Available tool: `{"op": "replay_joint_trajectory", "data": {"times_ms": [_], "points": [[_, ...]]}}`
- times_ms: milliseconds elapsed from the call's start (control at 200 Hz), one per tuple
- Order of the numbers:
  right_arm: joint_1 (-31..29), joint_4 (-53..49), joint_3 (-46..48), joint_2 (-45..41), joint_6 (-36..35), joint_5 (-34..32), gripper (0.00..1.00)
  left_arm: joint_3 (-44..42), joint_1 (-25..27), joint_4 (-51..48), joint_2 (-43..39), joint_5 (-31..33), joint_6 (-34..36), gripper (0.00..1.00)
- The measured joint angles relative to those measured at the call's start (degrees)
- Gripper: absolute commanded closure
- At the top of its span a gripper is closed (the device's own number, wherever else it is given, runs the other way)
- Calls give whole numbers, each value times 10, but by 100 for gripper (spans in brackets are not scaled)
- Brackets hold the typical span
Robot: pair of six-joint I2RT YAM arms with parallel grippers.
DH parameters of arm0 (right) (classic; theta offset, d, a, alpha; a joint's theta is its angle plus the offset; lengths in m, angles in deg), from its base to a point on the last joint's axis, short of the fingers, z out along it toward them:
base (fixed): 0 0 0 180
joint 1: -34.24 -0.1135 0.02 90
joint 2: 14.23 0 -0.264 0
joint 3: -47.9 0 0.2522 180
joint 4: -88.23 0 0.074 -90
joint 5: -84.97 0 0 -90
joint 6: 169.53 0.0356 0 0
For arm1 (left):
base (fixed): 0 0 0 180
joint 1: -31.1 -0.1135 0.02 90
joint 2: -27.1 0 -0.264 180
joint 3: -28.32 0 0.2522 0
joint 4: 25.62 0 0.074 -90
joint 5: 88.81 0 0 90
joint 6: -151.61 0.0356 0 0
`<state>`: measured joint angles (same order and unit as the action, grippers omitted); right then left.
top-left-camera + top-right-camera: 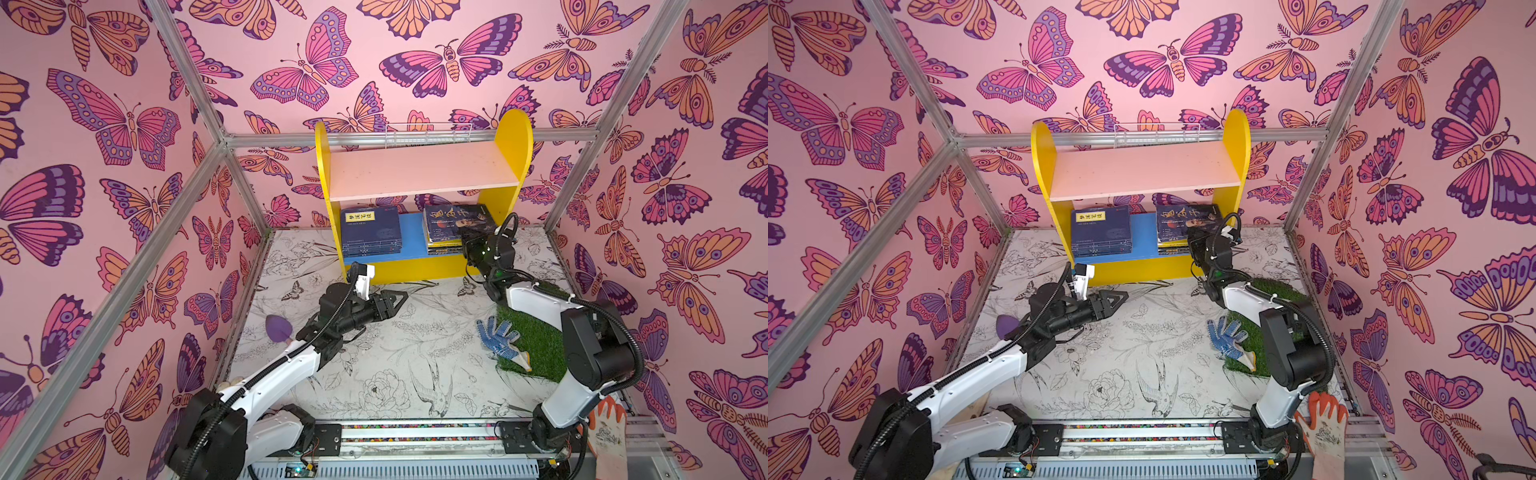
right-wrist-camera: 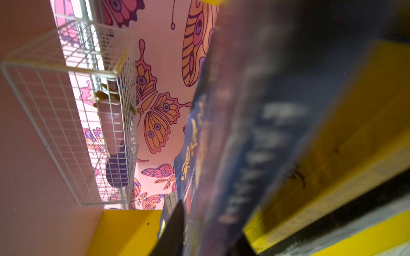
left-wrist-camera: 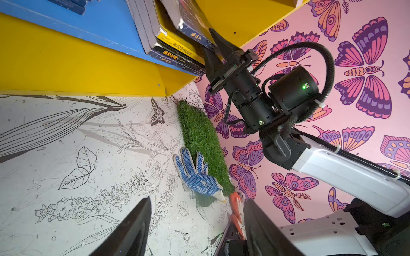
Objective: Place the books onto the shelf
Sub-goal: 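Lower the purple book onto the yellow book with the right gripper, then press the purple book flat on the stack with the right gripper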
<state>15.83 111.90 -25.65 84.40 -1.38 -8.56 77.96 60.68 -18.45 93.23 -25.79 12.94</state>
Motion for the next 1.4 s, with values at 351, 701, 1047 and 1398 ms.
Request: {"op": "replay_joint_trajectory", "data": {"times_ms": [351, 701, 1047, 1398], "points": [[0, -265, -101, -36, -6, 19, 42, 0, 0, 0, 2, 0, -3, 32], [4, -408, -128, -49, -61, 53, 43, -2, 0, 0, 4, 0, -5, 32], [4, -455, -120, -83, -146, 87, 64, -4, 0, 0, 4, 0, -5, 32], [4, -479, -121, -86, -184, 101, 98, -5, 0, 0, 11, 3, -8, 32]]}}
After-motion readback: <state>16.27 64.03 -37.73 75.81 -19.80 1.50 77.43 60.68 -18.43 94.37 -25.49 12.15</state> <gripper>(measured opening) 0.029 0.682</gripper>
